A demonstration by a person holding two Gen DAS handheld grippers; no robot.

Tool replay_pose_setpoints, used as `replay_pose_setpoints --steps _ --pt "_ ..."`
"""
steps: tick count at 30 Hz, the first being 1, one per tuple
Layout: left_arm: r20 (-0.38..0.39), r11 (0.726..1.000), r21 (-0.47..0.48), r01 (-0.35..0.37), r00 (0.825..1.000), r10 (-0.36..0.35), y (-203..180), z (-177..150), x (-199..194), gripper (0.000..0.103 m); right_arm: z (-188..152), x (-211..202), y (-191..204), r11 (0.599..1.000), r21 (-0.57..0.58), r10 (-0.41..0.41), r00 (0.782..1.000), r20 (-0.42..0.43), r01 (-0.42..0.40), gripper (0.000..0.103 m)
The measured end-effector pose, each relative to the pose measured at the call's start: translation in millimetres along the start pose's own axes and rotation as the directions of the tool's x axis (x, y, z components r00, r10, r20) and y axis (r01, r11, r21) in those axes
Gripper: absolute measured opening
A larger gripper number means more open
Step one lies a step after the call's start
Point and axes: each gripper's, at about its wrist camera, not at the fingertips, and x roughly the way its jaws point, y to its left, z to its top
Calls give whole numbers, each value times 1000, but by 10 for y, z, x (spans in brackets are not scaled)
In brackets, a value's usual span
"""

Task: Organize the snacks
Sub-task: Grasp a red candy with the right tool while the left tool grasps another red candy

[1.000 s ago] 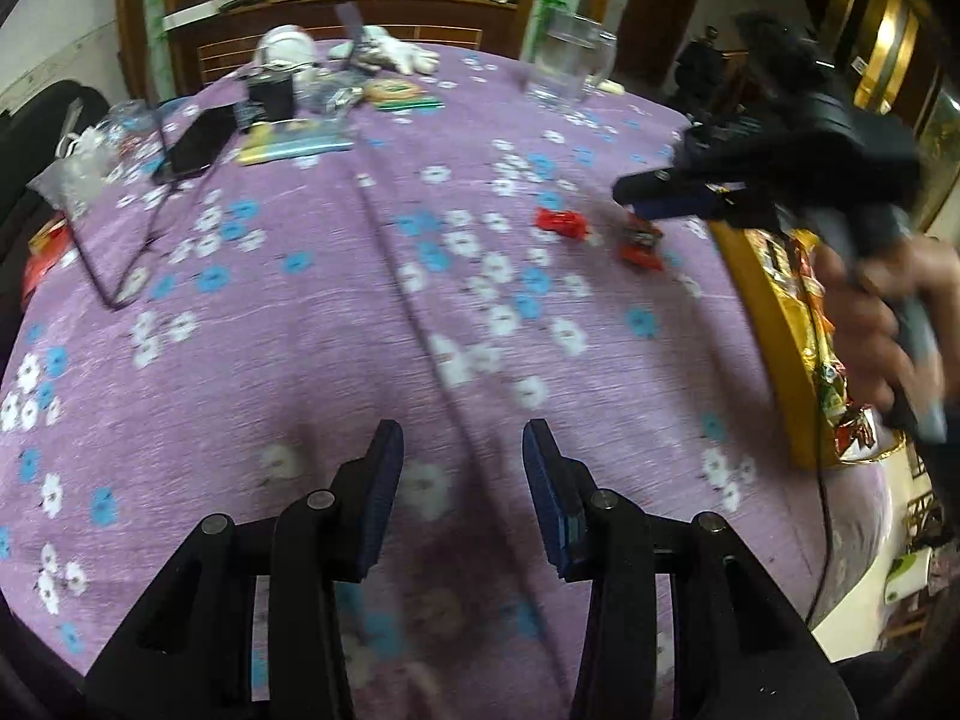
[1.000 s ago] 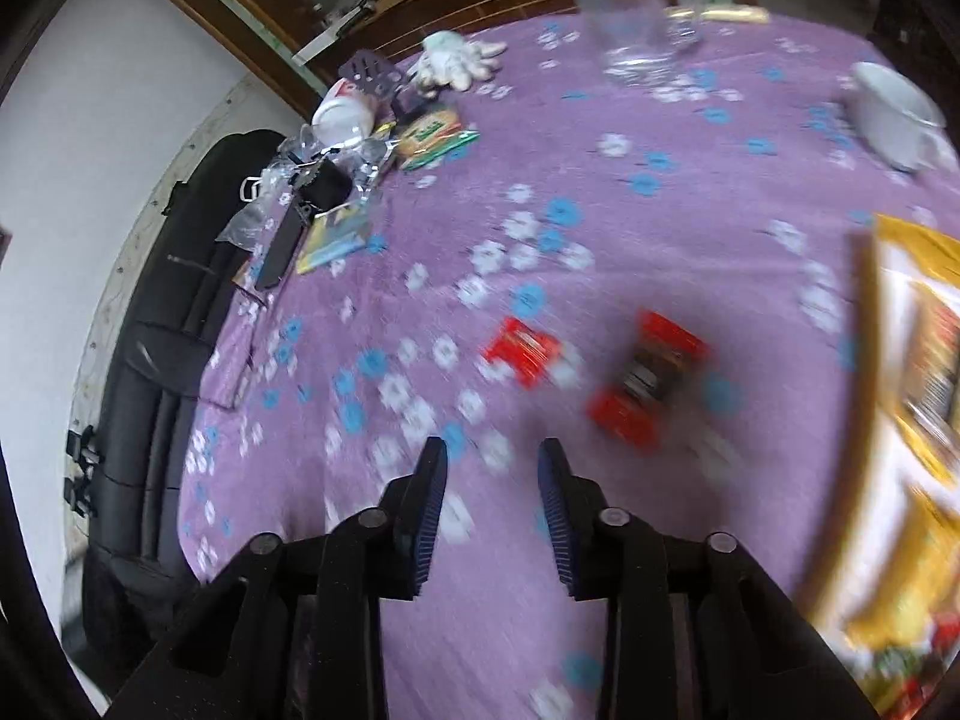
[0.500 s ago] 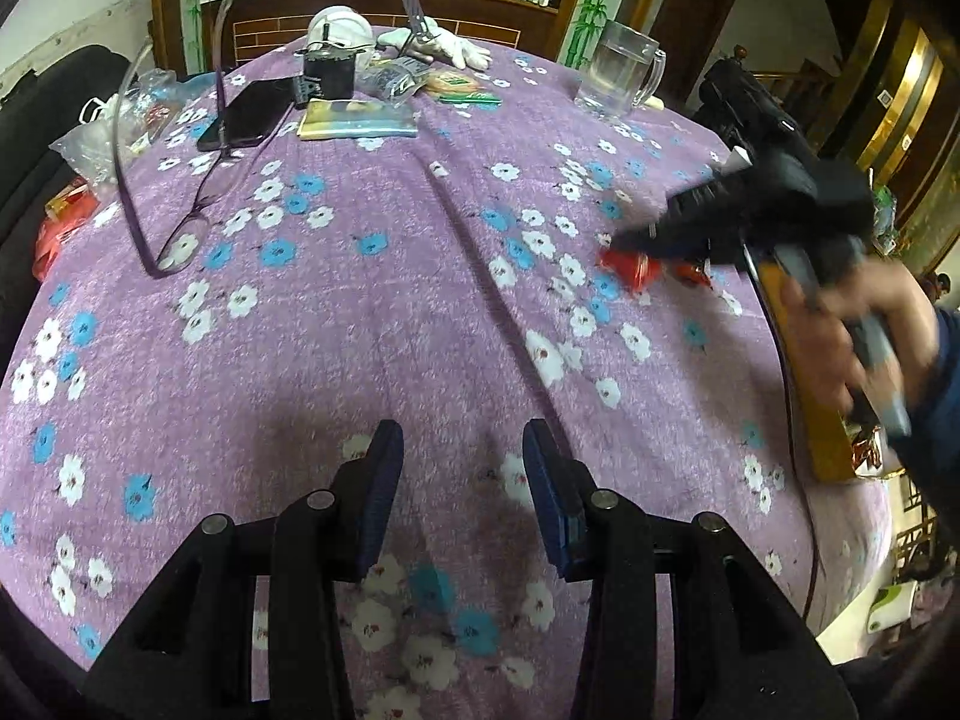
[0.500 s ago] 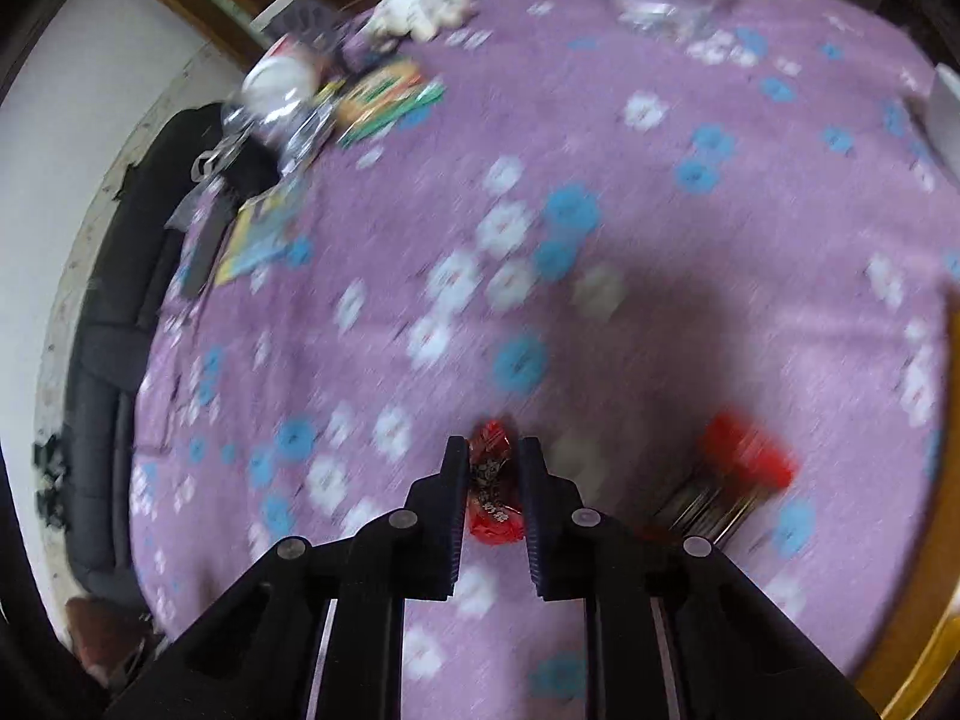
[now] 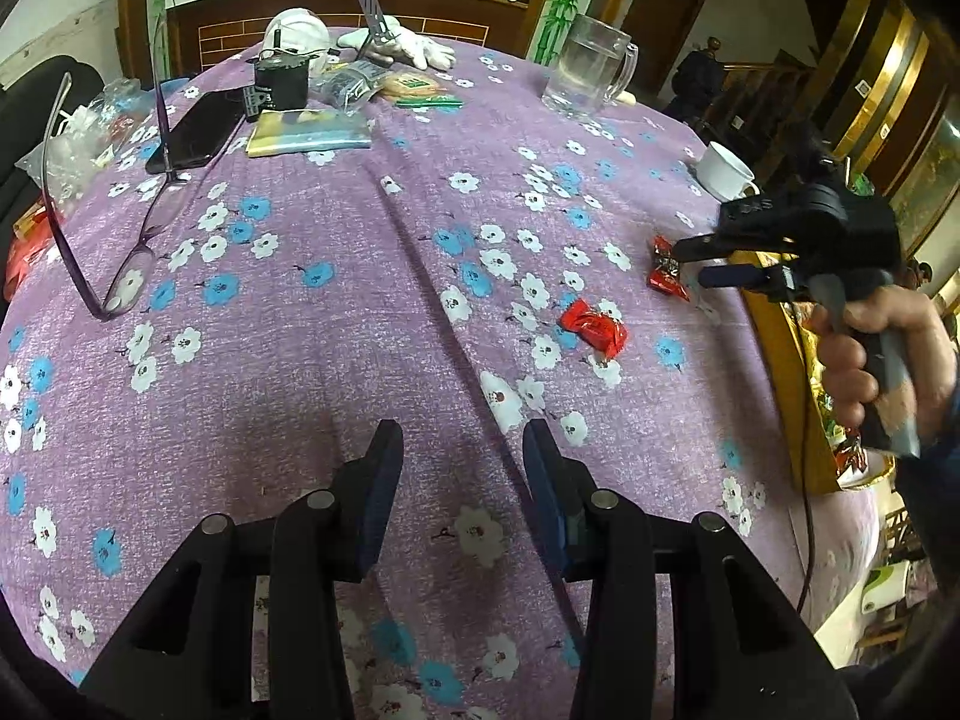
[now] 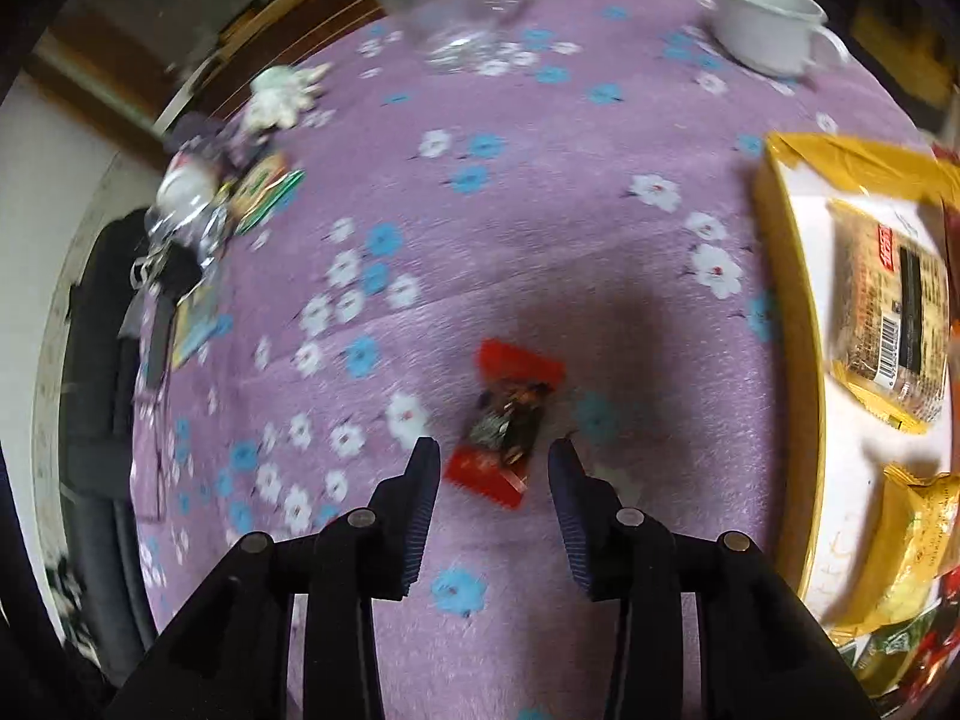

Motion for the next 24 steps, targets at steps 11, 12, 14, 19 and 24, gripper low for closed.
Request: replay_pose_setpoints --steps 11,12,14,19,24 --pt "-3 998 -57 -37 999 37 144 -104 -59 39 117 286 350 968 -205 -148 989 6 146 28" --pt "-2 997 -61 -37 999 37 148 -107 -60 39 65 294 405 963 -232 -141 990 1 137 28" --pt "1 997 -67 -37 999 37 145 -106 -64 39 -88 299 536 947 -299 -128 992 -5 121 28" --pt "7 998 -63 -20 1000 20 64 -69 -67 39 -649 288 908 877 -480 -59 994 -92 8 27" --pt "11 999 -38 10 1000 -9 -77 -14 -73 39 -874 105 808 894 -442 22 992 -121 -74 26"
